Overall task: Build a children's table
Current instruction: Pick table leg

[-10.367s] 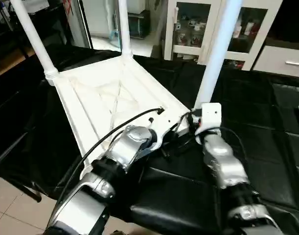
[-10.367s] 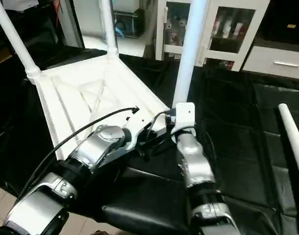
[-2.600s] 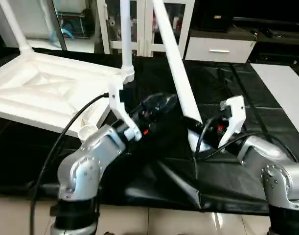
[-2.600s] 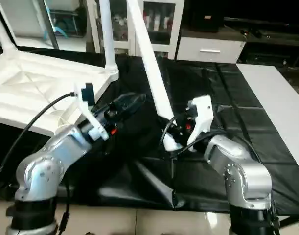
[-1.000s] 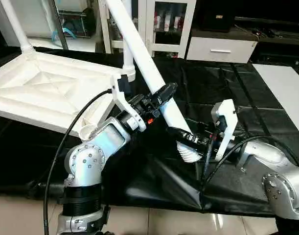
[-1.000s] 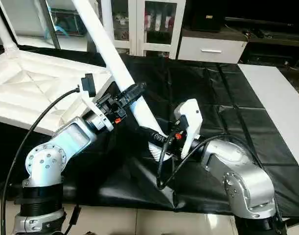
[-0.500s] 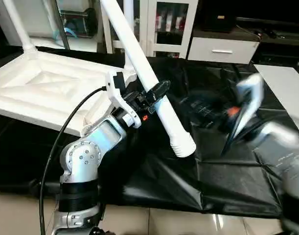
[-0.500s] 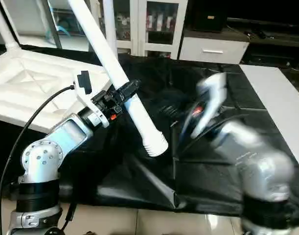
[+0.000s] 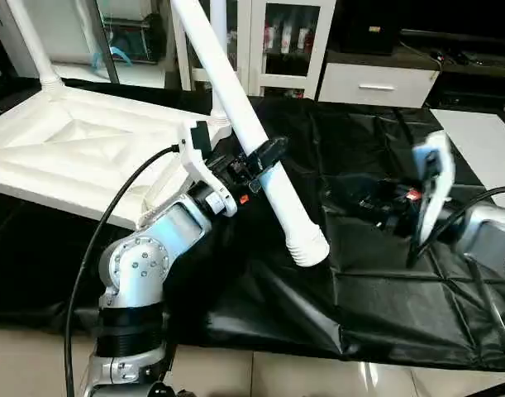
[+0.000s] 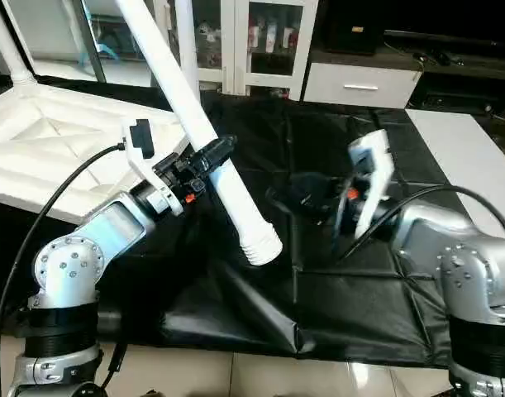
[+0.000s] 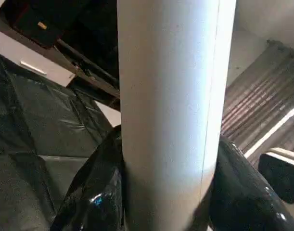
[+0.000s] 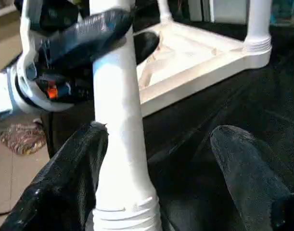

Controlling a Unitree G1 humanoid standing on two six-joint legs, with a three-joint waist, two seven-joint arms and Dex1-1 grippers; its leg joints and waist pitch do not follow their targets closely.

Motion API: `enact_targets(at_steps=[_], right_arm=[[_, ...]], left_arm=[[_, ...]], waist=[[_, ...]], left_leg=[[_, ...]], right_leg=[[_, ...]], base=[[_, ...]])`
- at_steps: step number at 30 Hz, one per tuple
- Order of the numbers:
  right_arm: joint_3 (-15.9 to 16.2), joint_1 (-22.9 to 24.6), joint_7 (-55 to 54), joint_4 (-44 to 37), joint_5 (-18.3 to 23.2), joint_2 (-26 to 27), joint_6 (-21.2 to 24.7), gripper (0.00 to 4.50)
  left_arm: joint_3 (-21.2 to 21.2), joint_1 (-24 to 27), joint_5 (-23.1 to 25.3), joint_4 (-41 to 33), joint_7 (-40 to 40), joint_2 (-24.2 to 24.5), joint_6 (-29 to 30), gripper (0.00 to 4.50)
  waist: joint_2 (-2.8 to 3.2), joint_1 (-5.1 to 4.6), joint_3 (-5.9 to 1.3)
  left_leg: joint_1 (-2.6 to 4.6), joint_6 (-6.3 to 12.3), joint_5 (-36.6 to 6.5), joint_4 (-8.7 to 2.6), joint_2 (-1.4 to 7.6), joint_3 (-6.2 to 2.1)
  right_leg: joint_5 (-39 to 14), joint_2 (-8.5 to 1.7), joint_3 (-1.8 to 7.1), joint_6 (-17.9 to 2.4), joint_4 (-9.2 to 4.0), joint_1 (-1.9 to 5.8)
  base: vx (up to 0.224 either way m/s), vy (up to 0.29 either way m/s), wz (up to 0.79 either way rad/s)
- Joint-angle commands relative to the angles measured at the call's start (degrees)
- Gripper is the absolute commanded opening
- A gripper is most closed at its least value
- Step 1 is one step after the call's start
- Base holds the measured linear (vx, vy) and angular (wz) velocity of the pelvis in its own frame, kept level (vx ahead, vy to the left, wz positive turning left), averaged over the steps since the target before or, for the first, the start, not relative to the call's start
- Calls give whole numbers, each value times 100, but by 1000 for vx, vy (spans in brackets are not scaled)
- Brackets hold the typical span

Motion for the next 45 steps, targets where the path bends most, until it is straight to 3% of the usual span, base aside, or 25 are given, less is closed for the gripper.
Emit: enact_targets(at_steps=[1,5,10,14,16,20,25,26,29,31,33,36,37,38,39,41,45], right_arm=[[237,26,52,-193,-228,-132,-154,371],[1003,114,-70,-538,-787,-97,-604,371],[1347,45,-339,-694,-970,181,-707,371],[1959,-50,-802,-527,-1709,310,-1008,371],[2049,-65,-1049,-398,-1921,450,-1084,371],[1723,-7,-981,-514,-1580,657,-1115,371],[641,74,393,-798,-111,115,-933,371],[409,60,743,-642,90,-102,-878,371],[51,-65,1091,-205,448,-240,-639,371],[8,-87,1204,-108,547,-280,-572,371],[100,-110,1531,-11,703,-424,-416,371],[515,-115,1981,-75,896,-599,-209,371],[765,-150,2111,-101,836,-623,-231,371],[805,-157,2130,-104,822,-625,-237,371],[975,-206,2234,-99,750,-618,-254,371],[1225,-316,2360,-67,641,-537,-261,371],[1535,-517,2493,90,410,-419,-342,371]], left_arm=[[-118,-107,-4,-29,-61,39,18,188],[-297,-108,285,-19,-54,144,-48,186],[-374,-117,456,22,-24,173,-140,186],[-460,-128,526,18,-24,196,-196,186],[-493,-131,530,2,-51,201,-212,186],[-501,-67,411,-101,-442,319,-208,186],[-461,42,-34,-242,-2288,1211,-251,186],[-454,36,-186,-204,-2828,1473,-164,186],[-516,-82,-294,-74,-3482,1789,-31,186],[-552,-132,-276,-35,-3635,1851,-30,186],[-672,-284,-210,69,-3981,1977,-94,186],[-911,-534,-82,230,-4364,2079,-245,186],[-993,-603,-56,261,-4455,2074,-286,186],[-1005,-612,-53,265,-4467,2072,-290,186],[-1056,-663,-43,288,-4530,2054,-308,186],[-1130,-725,-24,292,-4602,2005,-314,186],[-1211,-786,-5,291,-4781,1973,-309,186]], waist=[[-48,29,-346],[-46,22,-334],[-32,2,-326],[-28,-8,-316],[-40,-6,-325],[-27,2,-334],[-56,18,-326],[-30,30,-323],[-16,13,-307],[-15,10,-316],[-7,20,-314],[5,27,-319],[-5,28,-318],[-10,23,-327],[27,26,-329],[2,14,-344],[13,19,-347]], left_leg=[[19,190,-630,-365,235,-70],[19,186,-670,-372,239,-65],[34,126,-800,-390,248,-80],[23,3,-868,-406,242,-80],[30,-16,-853,-401,238,-77],[32,31,-802,-408,247,-78],[39,221,-781,-407,227,-59],[51,249,-813,-408,239,-60],[57,225,-858,-409,231,-51],[71,214,-899,-401,232,-50],[76,194,-942,-399,232,-50],[73,190,-918,-399,234,-60],[70,179,-916,-399,237,-59],[53,159,-861,-398,246,-65],[51,141,-839,-399,249,-73],[54,146,-793,-382,246,-63],[54,148,-713,-381,255,-62]], right_leg=[[-1528,-391,260,-839,-487,324],[-1519,-395,271,-819,-483,325],[-1694,-401,280,-772,-494,300],[-1675,-396,283,-762,-490,294],[-1633,-404,292,-757,-481,297],[-1365,-397,299,-808,-443,307],[-1286,-387,295,-812,-441,320],[-1369,-393,300,-822,-430,316],[-1565,-399,284,-914,-446,291],[-1669,-407,277,-975,-462,296],[-1724,-401,278,-990,-470,296],[-1686,-402,274,-992,-469,319],[-1695,-413,278,-1011,-466,318],[-1643,-427,279,-1042,-446,336],[-1610,-431,278,-1065,-434,338],[-1481,-427,280,-1134,-422,339],[-1360,-414,280,-1184,-407,332]], base=[[0,0,0],[0,0,0],[0,0,0],[0,0,0],[0,0,0],[0,0,0],[0,0,0],[0,0,0],[0,0,0],[0,0,0],[0,0,0],[0,0,0],[0,0,0],[0,0,0],[0,0,0],[0,0,0],[0,0,0]])
